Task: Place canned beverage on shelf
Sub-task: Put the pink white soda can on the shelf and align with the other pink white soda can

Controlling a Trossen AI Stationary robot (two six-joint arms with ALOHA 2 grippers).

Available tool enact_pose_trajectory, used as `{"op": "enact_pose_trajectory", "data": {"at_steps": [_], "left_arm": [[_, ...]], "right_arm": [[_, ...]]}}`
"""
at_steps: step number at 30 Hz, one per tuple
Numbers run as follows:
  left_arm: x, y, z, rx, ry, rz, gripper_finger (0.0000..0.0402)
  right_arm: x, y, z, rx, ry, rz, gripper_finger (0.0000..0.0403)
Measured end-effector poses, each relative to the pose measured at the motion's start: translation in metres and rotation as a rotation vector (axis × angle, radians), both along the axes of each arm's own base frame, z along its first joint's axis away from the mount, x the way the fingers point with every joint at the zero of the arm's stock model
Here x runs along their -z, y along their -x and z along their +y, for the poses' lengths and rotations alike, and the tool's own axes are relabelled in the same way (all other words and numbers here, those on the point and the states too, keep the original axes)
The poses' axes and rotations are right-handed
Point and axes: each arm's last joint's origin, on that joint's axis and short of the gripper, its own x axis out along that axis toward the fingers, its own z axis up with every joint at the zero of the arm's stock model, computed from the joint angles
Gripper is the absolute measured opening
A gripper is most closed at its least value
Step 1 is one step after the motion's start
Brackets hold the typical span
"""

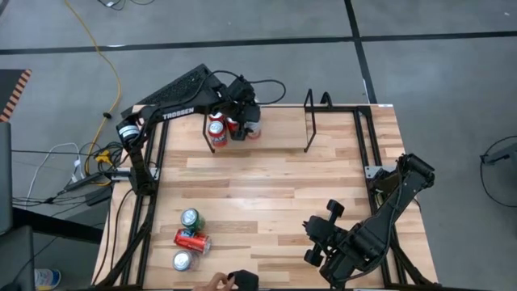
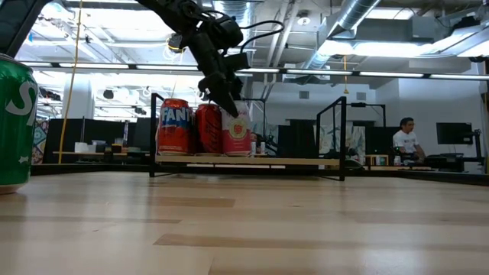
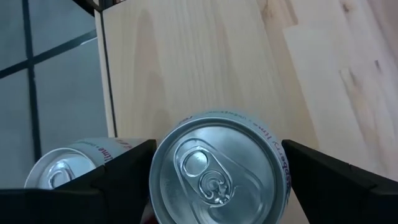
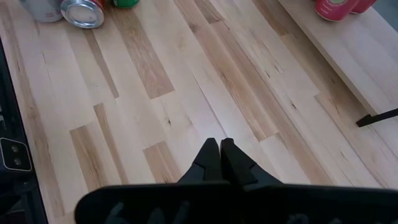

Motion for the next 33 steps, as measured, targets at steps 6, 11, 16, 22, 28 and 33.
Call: {"op": "enact_pose_trajectory", "data": {"at_steps": [6,11,16,22,28,33], "left_arm": [[0.0001,-0.0023,-0.0042,-0.013,-0.032,0.02,0.0321],[0.0006,-0.0034,-0.008,-0.004,-0.026,0.028,0.0321],[0.0007,-0.0037,-0.0087,-0.03,0.002,0.017,0.0321],[0.0006,-0.0038,-0.009,-0.04,0.026,0.007,0.0321],[0.0005,-0.0037,-0.0087,-0.051,0.024,0.008,0.0321],[-0.0002,-0.0036,-0.0088,-0.053,0.023,0.005,0.0322]], "right_arm": [[0.0,0.0,0.0002,0.0,-0.001,-0.001,0.0],[-0.0002,-0.0007,0.0009,0.0,-0.01,-0.008,0.0],[-0.0001,-0.0008,0.0011,-0.002,-0.016,-0.004,0.0],[-0.0001,-0.0008,0.0011,-0.001,-0.017,-0.004,0.0],[0.0,-0.001,0.0017,-0.003,-0.028,-0.001,0.0],[0.0,-0.001,0.0017,-0.003,-0.028,-0.001,0.0]]}}
